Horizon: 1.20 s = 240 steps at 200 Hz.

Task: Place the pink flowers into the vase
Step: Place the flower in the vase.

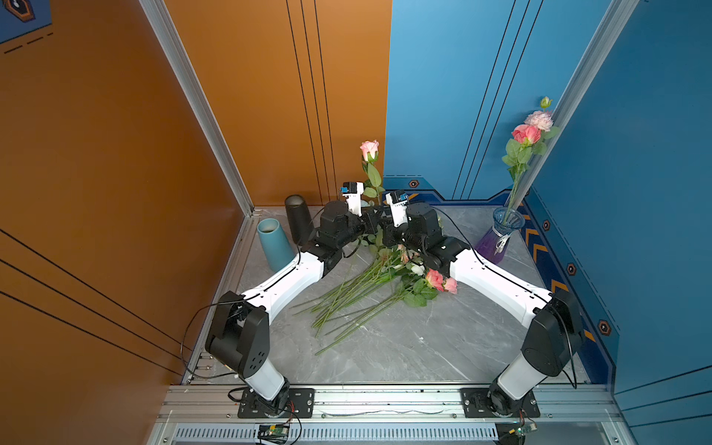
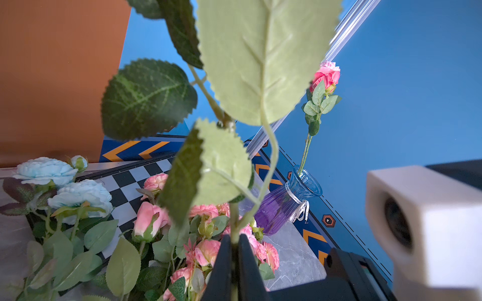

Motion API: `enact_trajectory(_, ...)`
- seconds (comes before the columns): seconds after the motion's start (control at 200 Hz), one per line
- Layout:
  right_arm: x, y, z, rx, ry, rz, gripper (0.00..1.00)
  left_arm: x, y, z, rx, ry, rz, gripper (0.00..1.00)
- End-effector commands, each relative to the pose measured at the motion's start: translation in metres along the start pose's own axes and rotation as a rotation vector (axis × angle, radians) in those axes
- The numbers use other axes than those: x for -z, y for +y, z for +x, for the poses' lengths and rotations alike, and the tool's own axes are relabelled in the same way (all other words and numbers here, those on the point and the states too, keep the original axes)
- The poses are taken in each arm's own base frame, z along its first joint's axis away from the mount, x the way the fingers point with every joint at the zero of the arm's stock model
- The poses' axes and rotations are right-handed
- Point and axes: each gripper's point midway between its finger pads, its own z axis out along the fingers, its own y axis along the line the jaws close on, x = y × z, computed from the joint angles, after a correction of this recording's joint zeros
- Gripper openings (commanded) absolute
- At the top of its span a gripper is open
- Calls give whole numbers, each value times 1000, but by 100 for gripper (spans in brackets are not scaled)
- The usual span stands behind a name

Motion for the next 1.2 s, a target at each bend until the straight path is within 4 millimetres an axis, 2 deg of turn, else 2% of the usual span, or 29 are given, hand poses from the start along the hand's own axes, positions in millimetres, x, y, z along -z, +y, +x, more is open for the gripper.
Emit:
enact_trajectory(0.0, 11, -15, -17, 5, -34, 69, 0, 9, 13, -9, 12, -26, -23, 17)
enact_trajectory(0.05, 13, -18, -16, 8, -33, 79, 0, 12, 21, -13, 21, -34, -40, 19)
enact_trajectory(0.11, 14, -23, -16, 9, -33, 89, 0, 17, 30, -17, 37, -44, -56, 31)
enact_trajectory(0.175, 16, -29, -15, 9, -32, 104, 0, 21, 36, -22, 46, -51, -63, 33)
enact_trajectory(0.235, 18, -36, -15, 11, -33, 120, 0, 25, 39, -25, 49, -55, -63, 50)
enact_trajectory(0.28, 22, -43, -18, 14, -40, 138, 0, 28, 38, -26, 47, -56, -56, 59)
enact_trajectory(0.305, 23, -47, -19, 15, -43, 146, 0, 29, 38, -26, 45, -55, -53, 68)
enact_trajectory(0.35, 28, -55, -24, 15, -53, 162, 0, 32, 37, -25, 35, -54, -48, 90)
enact_trajectory(0.38, 31, -61, -27, 20, -57, 175, 0, 33, 37, -25, 30, -50, -45, 100)
enact_trajectory(0.511, 52, -98, -48, 26, -100, 265, 0, 34, 31, -16, 24, -25, -8, 99)
enact_trajectory(0.581, 65, -124, -62, 32, -130, 330, 0, 31, 24, -11, 17, -6, 22, 99)
enact_trajectory(0.786, 118, -198, -115, 84, -266, 568, 0, 24, -5, 13, -90, 51, 101, 98)
enact_trajectory(1.021, 174, -245, -179, 190, -463, 791, 0, 14, -36, 43, -210, 100, 171, 99)
enact_trajectory(1.196, 199, -261, -215, 282, -546, 916, 0, 7, -52, 64, -259, 135, 209, 99)
